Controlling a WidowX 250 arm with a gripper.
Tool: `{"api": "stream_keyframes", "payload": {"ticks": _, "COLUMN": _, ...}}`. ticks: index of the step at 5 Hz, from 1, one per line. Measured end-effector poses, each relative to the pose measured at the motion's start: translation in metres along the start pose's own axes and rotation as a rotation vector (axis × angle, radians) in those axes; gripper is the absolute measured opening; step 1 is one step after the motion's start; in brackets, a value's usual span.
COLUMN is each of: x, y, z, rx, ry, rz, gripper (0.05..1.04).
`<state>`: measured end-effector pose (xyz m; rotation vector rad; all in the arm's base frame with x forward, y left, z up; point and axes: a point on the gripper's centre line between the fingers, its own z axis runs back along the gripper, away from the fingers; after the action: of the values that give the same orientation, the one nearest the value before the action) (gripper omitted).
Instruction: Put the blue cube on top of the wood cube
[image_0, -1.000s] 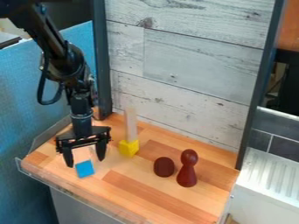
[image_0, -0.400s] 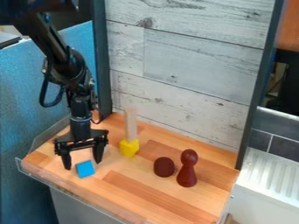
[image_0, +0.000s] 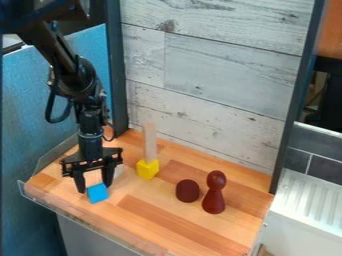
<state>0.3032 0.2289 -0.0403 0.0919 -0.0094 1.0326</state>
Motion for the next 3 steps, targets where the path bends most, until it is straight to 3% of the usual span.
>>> {"api": "stream_keyframes", "payload": {"ticks": 1, "x": 0.005, "y": -0.002, "z": 0.007, "rx": -0.035, "ry": 0.035, "rz": 0.024, "gripper": 0.510}}
{"api": "stream_keyframes", "payload": {"ticks": 3, "x": 0.018, "y": -0.020, "z": 0.030, "rx": -0.123, "ry": 0.055, "rz": 0.043, "gripper": 0.510}}
